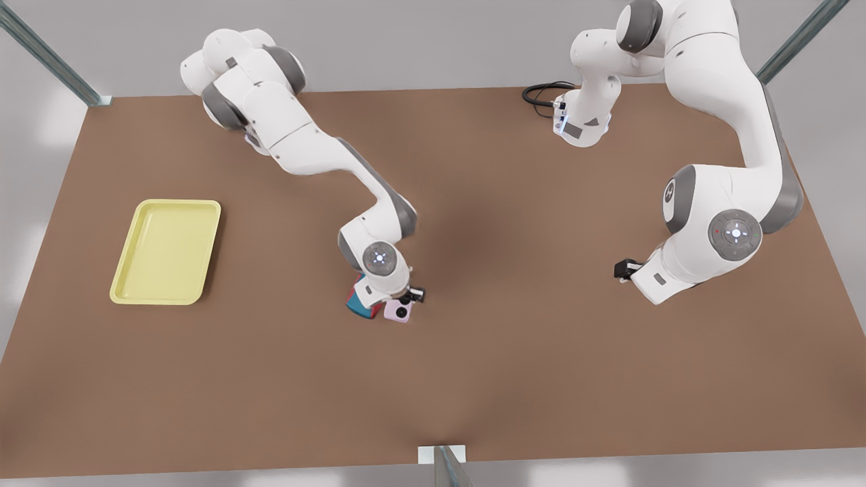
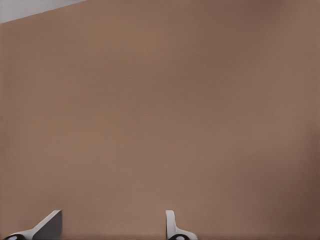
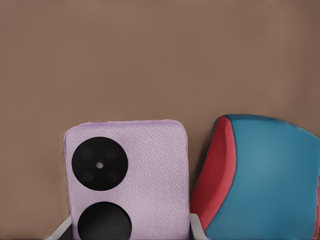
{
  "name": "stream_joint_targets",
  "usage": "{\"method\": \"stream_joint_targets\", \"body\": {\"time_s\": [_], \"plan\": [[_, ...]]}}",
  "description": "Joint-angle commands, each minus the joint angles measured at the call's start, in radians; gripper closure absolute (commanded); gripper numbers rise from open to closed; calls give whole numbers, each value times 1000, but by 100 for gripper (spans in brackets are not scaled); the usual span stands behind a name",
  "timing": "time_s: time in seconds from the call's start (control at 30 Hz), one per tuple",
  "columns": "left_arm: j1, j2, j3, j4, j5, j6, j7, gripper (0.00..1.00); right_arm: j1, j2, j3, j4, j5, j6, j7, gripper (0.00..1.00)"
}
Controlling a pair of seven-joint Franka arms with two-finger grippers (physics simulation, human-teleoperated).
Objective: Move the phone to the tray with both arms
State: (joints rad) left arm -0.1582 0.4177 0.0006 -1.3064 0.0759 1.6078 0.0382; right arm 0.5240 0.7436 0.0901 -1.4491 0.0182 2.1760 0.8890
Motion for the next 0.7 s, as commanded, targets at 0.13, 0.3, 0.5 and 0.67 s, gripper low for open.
{"method": "stream_joint_targets", "body": {"time_s": [0.13, 0.3, 0.5, 0.67], "plan": [[-1, 1, -1, 1, -1, 1, -8, 0, -205, -311, -3, -454, -15, 65, -492, 26], [-1, 6, -1, 1, -1, 3, -8, 0, -435, -489, -1, -772, -55, 157, -777, 26], [-6, 7, -1, 1, -1, 3, -12, 0, -731, -549, -53, -829, -81, 127, -1251, 26], [-9, 7, -1, 1, -1, 9, -15, 0, -776, -558, -148, -858, -87, 105, -1401, 26]]}}
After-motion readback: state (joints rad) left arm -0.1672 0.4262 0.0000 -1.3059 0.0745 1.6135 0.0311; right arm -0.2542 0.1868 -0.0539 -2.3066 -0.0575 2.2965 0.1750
